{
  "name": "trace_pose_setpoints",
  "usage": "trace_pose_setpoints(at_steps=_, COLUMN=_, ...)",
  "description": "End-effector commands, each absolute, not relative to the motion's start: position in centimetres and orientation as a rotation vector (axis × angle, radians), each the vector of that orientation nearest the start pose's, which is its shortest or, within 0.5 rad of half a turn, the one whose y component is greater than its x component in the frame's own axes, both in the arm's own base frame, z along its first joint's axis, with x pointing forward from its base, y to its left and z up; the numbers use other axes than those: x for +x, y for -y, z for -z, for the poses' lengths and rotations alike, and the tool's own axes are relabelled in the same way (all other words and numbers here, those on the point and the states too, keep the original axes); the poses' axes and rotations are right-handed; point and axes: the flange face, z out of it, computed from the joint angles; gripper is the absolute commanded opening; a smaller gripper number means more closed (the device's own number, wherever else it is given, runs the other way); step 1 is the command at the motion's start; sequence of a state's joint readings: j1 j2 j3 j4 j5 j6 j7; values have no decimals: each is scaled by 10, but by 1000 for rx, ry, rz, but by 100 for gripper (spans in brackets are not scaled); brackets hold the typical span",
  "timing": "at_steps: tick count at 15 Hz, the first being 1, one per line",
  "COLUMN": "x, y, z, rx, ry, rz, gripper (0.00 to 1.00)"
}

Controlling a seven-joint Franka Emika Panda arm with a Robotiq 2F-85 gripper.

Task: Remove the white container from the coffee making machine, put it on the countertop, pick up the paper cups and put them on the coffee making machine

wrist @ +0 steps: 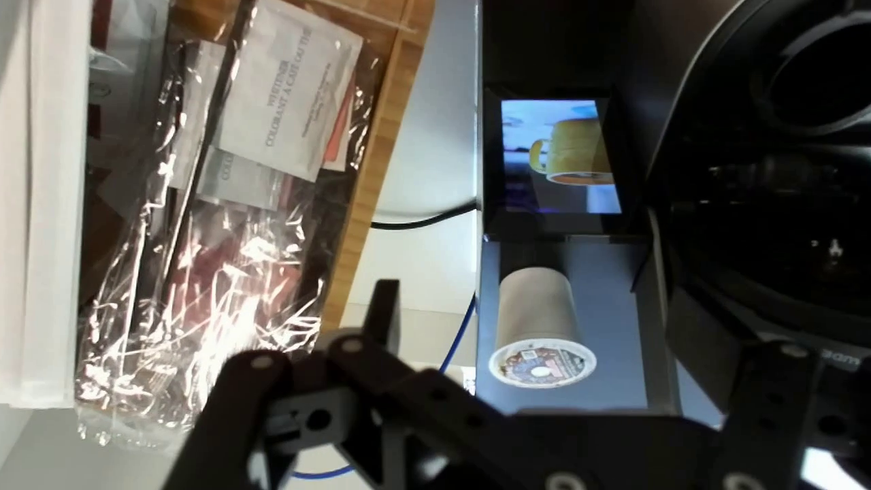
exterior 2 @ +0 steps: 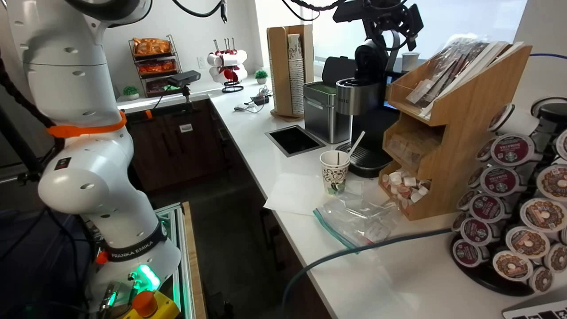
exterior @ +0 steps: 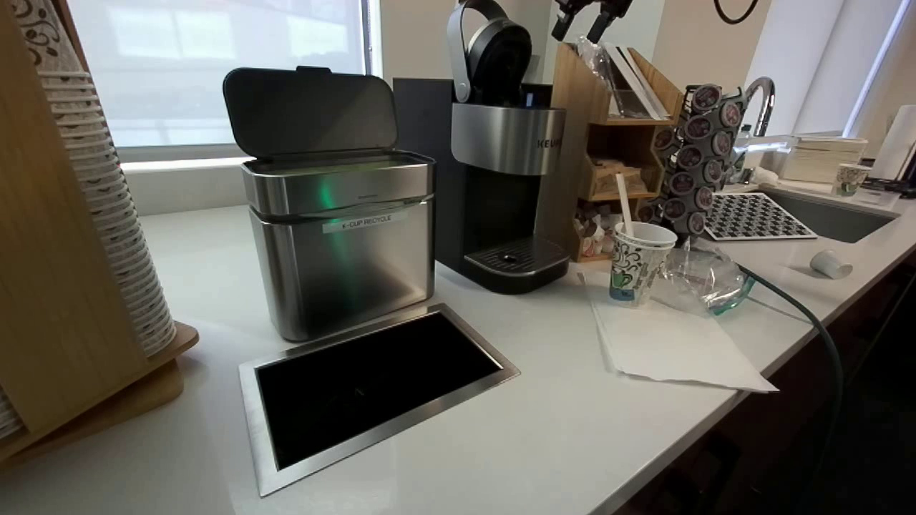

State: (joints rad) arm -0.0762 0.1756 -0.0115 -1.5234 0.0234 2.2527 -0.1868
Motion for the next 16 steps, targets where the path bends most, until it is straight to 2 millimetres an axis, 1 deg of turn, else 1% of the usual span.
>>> trace_pose_setpoints(at_steps=1, x=672, y=57, z=-616, rx=-3049, ry=213, rz=921, gripper=100)
trace_pose_setpoints(at_steps=7, x=688, y=50, z=-606, rx=-3017, ry=317, rz=1003, gripper=100)
trace_pose_setpoints(at_steps=14, x=699, y=43, z=-595, rx=-2983, ry=403, rz=1004, gripper=100)
trace_pose_setpoints(at_steps=16, x=701, y=42, z=-594, rx=-2981, ry=416, rz=1004, gripper=95)
